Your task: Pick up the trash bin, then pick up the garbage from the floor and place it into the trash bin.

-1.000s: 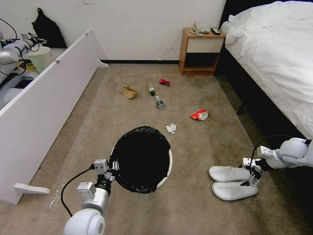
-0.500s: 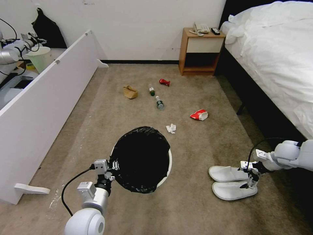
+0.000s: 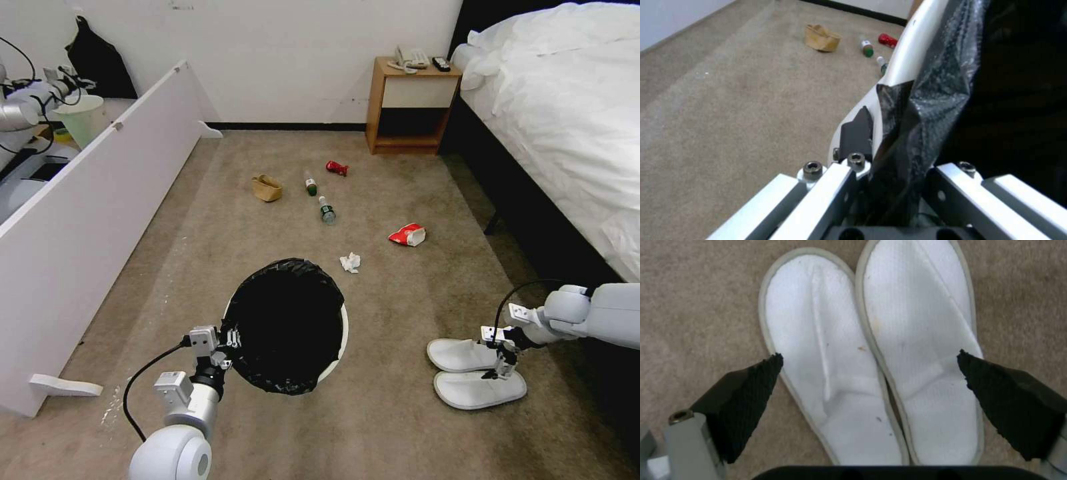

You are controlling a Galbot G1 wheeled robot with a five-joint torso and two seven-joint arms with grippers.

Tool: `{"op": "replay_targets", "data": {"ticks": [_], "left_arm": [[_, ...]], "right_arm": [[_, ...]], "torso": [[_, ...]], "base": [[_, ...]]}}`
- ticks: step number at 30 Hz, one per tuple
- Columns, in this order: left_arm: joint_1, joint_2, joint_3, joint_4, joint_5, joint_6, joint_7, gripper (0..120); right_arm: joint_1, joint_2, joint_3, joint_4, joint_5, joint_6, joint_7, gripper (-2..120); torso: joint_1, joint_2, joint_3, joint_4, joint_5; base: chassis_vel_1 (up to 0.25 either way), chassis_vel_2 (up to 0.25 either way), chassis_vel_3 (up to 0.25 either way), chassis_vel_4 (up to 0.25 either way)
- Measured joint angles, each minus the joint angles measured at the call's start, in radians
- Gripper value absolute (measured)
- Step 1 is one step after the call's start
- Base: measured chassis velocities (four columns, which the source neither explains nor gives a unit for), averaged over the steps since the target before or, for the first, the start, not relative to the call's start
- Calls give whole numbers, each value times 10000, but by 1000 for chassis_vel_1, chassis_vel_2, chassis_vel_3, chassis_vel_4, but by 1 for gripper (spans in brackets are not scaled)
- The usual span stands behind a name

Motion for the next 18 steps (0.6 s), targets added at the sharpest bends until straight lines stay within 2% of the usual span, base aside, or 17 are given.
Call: {"op": "replay_targets", "data": {"ticks": [10, 18], "left_arm": [[22, 57, -64, 39, -48, -18, -1, 2], [34, 23, -66, 54, -44, -33, -2, 2]], "right_arm": [[-913, -546, 767, -727, -159, 100, -34, 100], [-1124, -673, 906, -859, -166, 141, -41, 100]], "torso": [[0, 0, 0, 1, 0], [0, 0, 0, -1, 0]], "base": [[0, 0, 0, 0], [0, 0, 0, 0]]}}
